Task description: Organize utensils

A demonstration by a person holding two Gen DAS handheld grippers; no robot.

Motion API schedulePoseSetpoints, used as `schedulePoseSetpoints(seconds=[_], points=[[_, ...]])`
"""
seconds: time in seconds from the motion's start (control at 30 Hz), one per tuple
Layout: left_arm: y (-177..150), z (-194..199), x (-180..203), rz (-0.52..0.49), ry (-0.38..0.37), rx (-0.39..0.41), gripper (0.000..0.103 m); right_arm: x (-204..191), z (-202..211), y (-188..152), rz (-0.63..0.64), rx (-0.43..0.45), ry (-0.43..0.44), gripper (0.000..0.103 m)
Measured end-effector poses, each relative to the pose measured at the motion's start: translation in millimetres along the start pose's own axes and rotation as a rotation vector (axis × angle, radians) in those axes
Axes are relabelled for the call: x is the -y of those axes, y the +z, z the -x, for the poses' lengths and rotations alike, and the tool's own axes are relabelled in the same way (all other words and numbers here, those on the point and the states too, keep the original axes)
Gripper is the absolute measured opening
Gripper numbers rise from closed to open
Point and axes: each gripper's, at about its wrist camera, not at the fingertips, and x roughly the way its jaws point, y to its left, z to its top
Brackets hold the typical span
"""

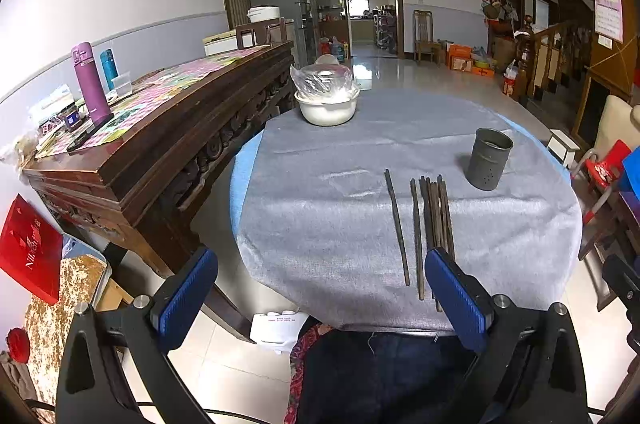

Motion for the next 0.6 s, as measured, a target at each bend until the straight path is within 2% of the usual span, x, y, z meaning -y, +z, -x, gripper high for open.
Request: schedulePoseSetpoints(seconds=[0.47, 0.6], points=[[-1.9, -2.4, 0.4, -0.004, -0.003, -0.011, 0.103, 8.4, 1.8, -1.0, -0.001, -0.029, -0.006, 0.103], [-3.1, -4.7, 0.8, -0.007, -0.004, -0.017, 0.103, 6.4, -1.1, -2.1, 0.003, 0.000, 0.011, 0.103]])
